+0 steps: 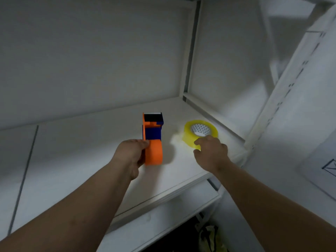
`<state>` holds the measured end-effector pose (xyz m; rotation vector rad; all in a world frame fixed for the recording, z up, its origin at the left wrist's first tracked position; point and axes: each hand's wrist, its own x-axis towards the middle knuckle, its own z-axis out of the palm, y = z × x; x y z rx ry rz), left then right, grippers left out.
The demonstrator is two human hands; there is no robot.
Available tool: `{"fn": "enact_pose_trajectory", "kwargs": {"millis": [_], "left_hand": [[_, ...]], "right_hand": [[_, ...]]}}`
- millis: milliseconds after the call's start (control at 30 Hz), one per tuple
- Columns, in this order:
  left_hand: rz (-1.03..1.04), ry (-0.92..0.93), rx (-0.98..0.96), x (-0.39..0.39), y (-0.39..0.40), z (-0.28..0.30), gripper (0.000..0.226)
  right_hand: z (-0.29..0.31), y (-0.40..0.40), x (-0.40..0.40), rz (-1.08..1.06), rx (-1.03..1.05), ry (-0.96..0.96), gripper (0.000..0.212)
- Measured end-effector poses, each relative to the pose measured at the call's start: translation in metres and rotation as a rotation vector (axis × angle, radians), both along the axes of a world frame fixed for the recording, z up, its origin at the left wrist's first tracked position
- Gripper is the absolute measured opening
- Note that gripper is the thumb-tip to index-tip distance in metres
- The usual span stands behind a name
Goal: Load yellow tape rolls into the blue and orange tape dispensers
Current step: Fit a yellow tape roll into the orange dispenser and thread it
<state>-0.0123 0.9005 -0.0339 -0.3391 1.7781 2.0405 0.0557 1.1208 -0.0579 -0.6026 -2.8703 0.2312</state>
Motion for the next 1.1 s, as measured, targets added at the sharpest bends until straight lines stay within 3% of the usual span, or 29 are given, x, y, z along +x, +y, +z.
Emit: {"fn": "enact_pose_trajectory", "kwargs": {"millis": [200, 333, 500, 600, 667, 767, 833, 1000, 1100], "left_hand": [[0.065, 0.002, -0.003, -0.019, 0.009, -0.004, 0.006], [0.051, 0.000, 0.027, -0.037, 0.014, -0.006, 0.018], [0.030, -0.032, 0.078, -0.052, 0.015, -0.007, 0.014], [0.021, -0.068, 0.126, -0.058, 0.012, -0.007, 0.012], [0.035, -0.107, 0.160, -0.061, 0.008, -0.005, 0.015], [0.048, -0.161, 0.192, -0.059, 0.002, 0.001, 0.008], [0.068, -0.183, 0.212, -0.056, -0.002, 0.007, 0.006], [0.230, -0.187, 0.275, -0.035, -0.015, 0.022, 0.019], [0.271, -0.136, 0.270, -0.015, -0.022, 0.029, 0.022]], "right_hand": [[-0.006, 0.025, -0.042, 0.033, 0.095, -0.170, 0.059], [-0.012, 0.032, -0.056, -0.014, 0.146, -0.256, 0.051], [-0.013, 0.033, -0.066, -0.047, 0.158, -0.260, 0.044], [-0.003, 0.028, -0.070, -0.083, -0.058, -0.191, 0.049], [0.011, 0.021, -0.070, -0.084, -0.301, -0.028, 0.043], [0.041, -0.003, -0.058, -0.034, -0.957, 0.266, 0.011], [0.057, -0.019, -0.047, 0.062, -1.249, 0.282, 0.009], [0.073, -0.046, -0.021, 0.325, -1.370, 0.235, 0.017], [0.073, -0.053, -0.004, 0.421, -1.308, 0.161, 0.021]]}}
